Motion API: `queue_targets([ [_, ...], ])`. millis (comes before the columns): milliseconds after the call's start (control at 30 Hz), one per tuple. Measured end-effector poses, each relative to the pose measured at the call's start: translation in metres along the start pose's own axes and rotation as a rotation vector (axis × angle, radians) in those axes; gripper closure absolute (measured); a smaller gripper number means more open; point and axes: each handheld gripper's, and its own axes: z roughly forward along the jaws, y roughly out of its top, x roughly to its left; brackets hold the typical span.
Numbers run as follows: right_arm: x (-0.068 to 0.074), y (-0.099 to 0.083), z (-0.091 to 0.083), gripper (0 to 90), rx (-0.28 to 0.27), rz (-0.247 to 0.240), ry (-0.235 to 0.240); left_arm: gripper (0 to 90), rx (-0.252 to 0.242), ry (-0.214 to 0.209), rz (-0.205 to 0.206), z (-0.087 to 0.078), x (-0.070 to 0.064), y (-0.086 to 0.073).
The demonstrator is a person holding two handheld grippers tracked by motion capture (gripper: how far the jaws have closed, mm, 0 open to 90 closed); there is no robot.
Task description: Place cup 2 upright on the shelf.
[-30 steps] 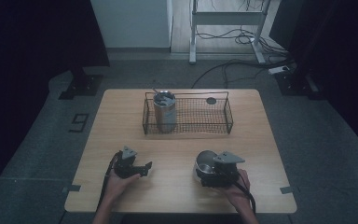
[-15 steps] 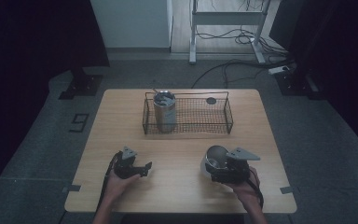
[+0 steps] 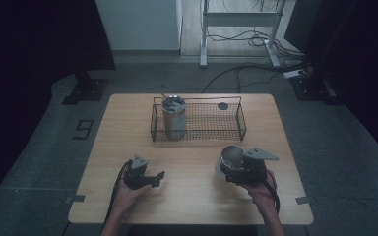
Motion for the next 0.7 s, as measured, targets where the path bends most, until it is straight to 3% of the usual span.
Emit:
queue_targets([
  [67, -0.002, 0.004, 0.001, 7.0, -0.001, 0.006, -0.006, 14.4, 0.004, -0.004, 0.013, 0.000, -0.002, 0.001],
  [300, -0.008, 0.018, 0.003, 7.0, -0.008, 0.025, -0.039, 14.7, 0.011, -0.031, 0.000, 0.002, -0.002, 0.000],
  [700, -0.016, 0.025, -0.005, 7.0, -0.021, 0.056, -0.059, 14.8, -0.001, -0.051, -0.004, 0.000, -0.009, 0.003],
])
